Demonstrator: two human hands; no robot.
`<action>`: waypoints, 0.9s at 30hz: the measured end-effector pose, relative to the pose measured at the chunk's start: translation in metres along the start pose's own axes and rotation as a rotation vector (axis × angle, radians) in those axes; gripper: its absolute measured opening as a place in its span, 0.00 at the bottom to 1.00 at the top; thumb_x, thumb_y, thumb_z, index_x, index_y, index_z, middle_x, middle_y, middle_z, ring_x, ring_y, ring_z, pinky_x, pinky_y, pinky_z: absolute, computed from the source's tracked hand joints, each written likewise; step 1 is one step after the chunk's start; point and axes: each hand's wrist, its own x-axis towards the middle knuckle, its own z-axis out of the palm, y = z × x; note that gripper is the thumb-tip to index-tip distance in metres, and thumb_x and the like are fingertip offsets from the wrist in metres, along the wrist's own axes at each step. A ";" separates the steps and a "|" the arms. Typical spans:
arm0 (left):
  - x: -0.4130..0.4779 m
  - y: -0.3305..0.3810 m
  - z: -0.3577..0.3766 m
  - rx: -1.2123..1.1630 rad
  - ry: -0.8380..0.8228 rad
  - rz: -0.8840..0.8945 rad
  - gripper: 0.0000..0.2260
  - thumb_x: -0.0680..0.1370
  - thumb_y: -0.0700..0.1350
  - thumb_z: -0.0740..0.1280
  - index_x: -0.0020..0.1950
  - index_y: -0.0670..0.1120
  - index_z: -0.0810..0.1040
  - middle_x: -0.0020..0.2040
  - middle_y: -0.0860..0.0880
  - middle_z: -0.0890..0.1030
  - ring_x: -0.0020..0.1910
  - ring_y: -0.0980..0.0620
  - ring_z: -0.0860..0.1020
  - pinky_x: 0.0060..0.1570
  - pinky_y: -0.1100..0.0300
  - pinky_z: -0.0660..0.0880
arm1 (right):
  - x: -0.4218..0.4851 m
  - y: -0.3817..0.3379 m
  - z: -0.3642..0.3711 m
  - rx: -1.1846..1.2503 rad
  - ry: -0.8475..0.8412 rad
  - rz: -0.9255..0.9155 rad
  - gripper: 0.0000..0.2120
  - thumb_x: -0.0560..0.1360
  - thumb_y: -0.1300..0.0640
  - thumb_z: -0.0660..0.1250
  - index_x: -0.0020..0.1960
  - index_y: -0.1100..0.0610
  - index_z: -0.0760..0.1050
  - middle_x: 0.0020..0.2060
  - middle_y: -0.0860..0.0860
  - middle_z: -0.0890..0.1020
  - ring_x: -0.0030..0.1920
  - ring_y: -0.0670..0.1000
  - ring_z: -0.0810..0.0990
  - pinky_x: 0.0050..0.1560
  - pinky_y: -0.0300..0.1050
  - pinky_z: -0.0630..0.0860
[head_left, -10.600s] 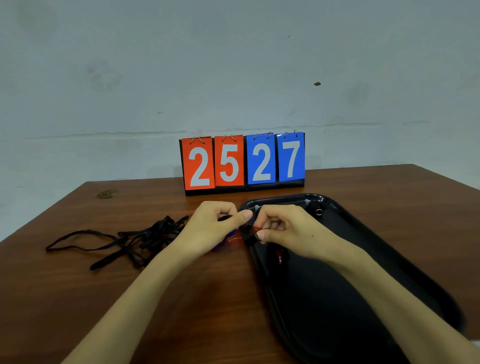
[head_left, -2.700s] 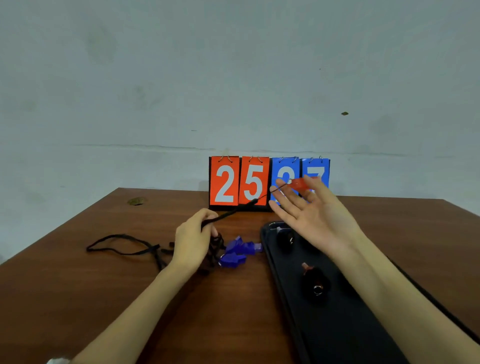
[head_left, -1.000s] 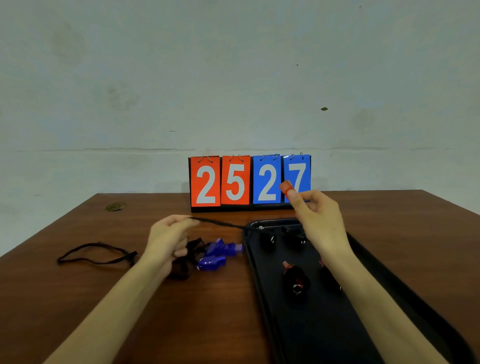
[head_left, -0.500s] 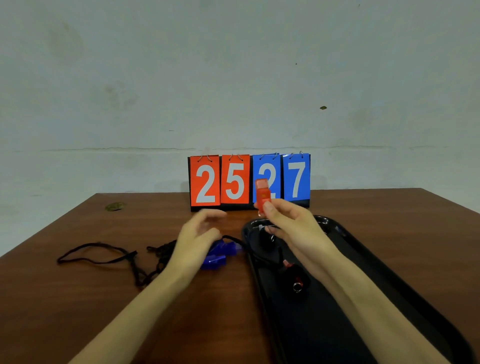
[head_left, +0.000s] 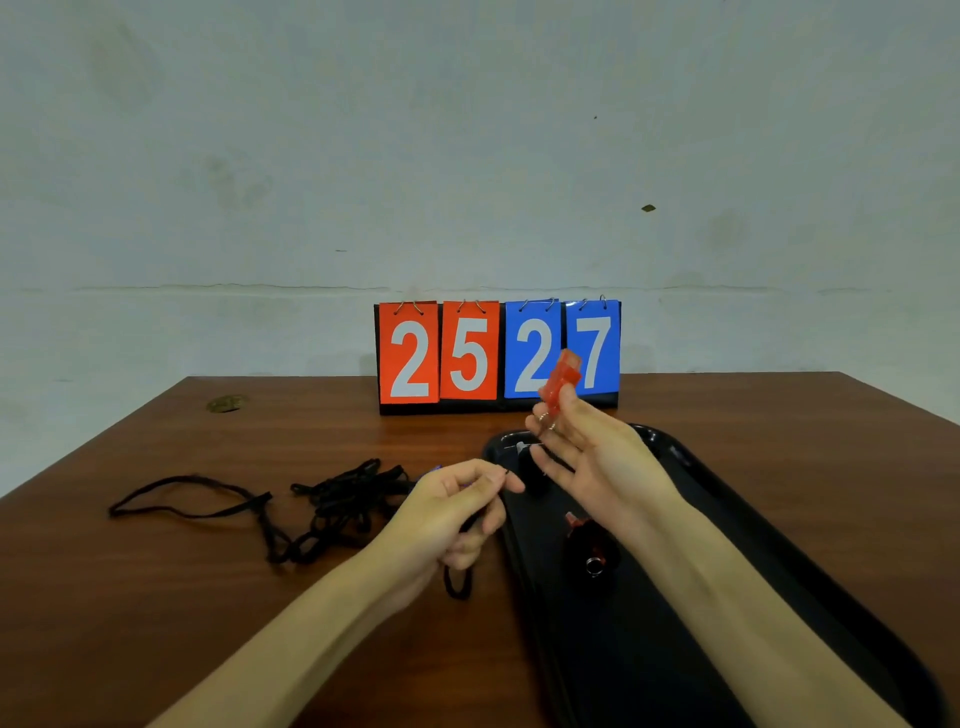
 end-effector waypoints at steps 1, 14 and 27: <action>0.000 0.001 -0.002 0.005 0.001 -0.014 0.12 0.81 0.44 0.58 0.54 0.36 0.75 0.27 0.48 0.70 0.19 0.57 0.59 0.19 0.67 0.55 | 0.001 0.000 -0.001 -0.060 0.025 -0.028 0.11 0.75 0.50 0.65 0.49 0.57 0.78 0.39 0.50 0.83 0.47 0.48 0.82 0.55 0.47 0.77; 0.006 0.007 -0.027 0.593 0.182 0.140 0.06 0.75 0.42 0.68 0.42 0.53 0.81 0.40 0.57 0.82 0.40 0.66 0.78 0.38 0.76 0.71 | 0.001 0.012 -0.005 -1.201 0.108 -0.252 0.09 0.74 0.55 0.68 0.54 0.53 0.79 0.36 0.43 0.80 0.35 0.42 0.80 0.37 0.35 0.74; 0.005 0.015 -0.034 0.554 0.261 0.323 0.08 0.75 0.42 0.68 0.43 0.57 0.79 0.40 0.64 0.82 0.45 0.68 0.78 0.44 0.73 0.73 | -0.007 0.023 0.006 -1.438 -0.412 -0.270 0.09 0.72 0.55 0.71 0.51 0.54 0.82 0.40 0.49 0.84 0.38 0.43 0.81 0.48 0.39 0.79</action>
